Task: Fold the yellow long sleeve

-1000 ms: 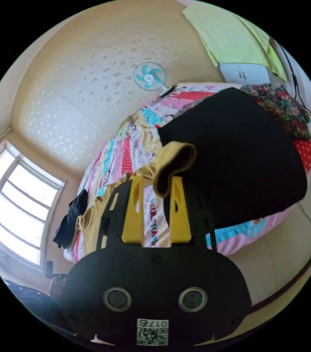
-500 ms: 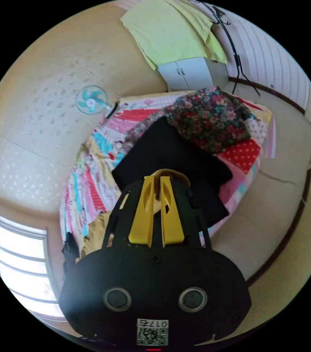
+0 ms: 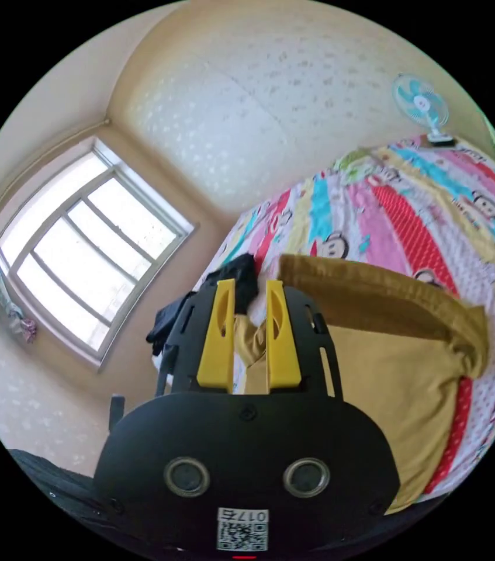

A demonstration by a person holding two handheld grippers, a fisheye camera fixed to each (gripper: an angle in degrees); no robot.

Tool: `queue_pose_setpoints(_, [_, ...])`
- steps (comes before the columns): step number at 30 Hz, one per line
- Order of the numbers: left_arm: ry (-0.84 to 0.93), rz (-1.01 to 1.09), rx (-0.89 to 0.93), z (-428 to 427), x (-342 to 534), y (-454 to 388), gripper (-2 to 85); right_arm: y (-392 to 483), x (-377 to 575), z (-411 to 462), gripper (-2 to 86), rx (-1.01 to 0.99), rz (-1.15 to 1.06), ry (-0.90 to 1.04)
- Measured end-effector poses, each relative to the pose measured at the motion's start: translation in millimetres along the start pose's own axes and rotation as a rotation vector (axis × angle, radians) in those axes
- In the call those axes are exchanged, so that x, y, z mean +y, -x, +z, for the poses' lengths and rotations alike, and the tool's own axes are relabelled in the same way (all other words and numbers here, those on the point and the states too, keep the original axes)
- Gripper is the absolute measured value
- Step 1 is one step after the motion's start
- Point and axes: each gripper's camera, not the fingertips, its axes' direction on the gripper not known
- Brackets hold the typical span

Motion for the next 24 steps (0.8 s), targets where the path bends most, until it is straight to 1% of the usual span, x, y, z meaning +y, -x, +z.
queue_pose_setpoints(3, [-0.096, -0.040, -0.073, -18.9, -24.3, 24.8, 11.5, -20.9, 68.0, 31.7, 8.4, 0.014, 0.036, 0.104])
queue_pose_setpoints(5, [-0.154, -0.053, -0.101, -27.4, -41.4, 37.0, 11.6, -43.7, 104.2, 32.2, 8.3, 0.040, 0.070, 0.167])
queue_pose_setpoints(7, [-0.197, -0.020, -0.162, -29.3, -60.6, 41.3, 11.8, -79.1, 145.6, 16.4, 8.2, 0.089, 0.124, 0.248])
queue_pose_setpoints(10, [-0.189, 0.119, -0.320, -12.1, -96.2, 35.7, 11.7, -116.7, 182.6, -28.4, 8.1, 0.155, 0.170, 0.276])
queue_pose_setpoints(11, [-0.163, 0.182, -0.399, 1.9, -107.9, 34.4, 11.5, -122.7, 187.8, -38.6, 8.1, 0.173, 0.179, 0.274])
queue_pose_setpoints(12, [-0.087, 0.209, -0.477, 21.0, -119.3, 38.1, 11.4, -133.3, 196.6, -58.8, 8.1, 0.204, 0.198, 0.266])
queue_pose_setpoints(13, [-0.031, 0.214, -0.505, 32.2, -124.5, 41.9, 11.2, -142.1, 204.0, -78.1, 8.1, 0.226, 0.218, 0.251])
queue_pose_setpoints(14, [0.107, 0.220, -0.529, 56.6, -131.4, 51.7, 10.9, -145.7, 207.1, -86.5, 8.1, 0.233, 0.227, 0.242])
queue_pose_setpoints(16, [0.123, 0.249, -0.544, 62.3, -130.6, 52.0, 7.6, -155.9, 216.5, -112.3, 8.1, 0.255, 0.249, 0.212])
queue_pose_setpoints(18, [0.237, 0.256, -0.566, 51.7, -135.3, 43.8, 3.9, -158.4, 221.2, -123.4, 8.0, 0.282, 0.231, 0.201])
queue_pose_setpoints(19, [0.259, 0.245, -0.553, 44.8, -136.2, 41.7, 3.7, -159.2, 223.7, -126.7, 7.9, 0.303, 0.214, 0.201])
queue_pose_setpoints(20, [0.270, 0.232, -0.474, 24.7, -136.6, 35.9, 3.5, -159.8, 224.9, -127.4, 7.8, 0.313, 0.208, 0.201])
queue_pose_setpoints(21, [0.262, 0.217, -0.320, -1.7, -137.0, 28.7, 3.3, -162.1, 227.6, -127.2, 7.7, 0.324, 0.200, 0.201])
queue_pose_setpoints(22, [0.257, 0.210, -0.223, -15.7, -137.5, 24.6, 3.3, -165.9, 230.5, -125.3, 7.6, 0.318, 0.200, 0.201])
queue_pose_setpoints(24, [0.200, 0.202, 0.189, -69.4, -142.6, 1.3, 3.5, -174.1, 235.5, -119.8, 7.5, 0.287, 0.207, 0.202])
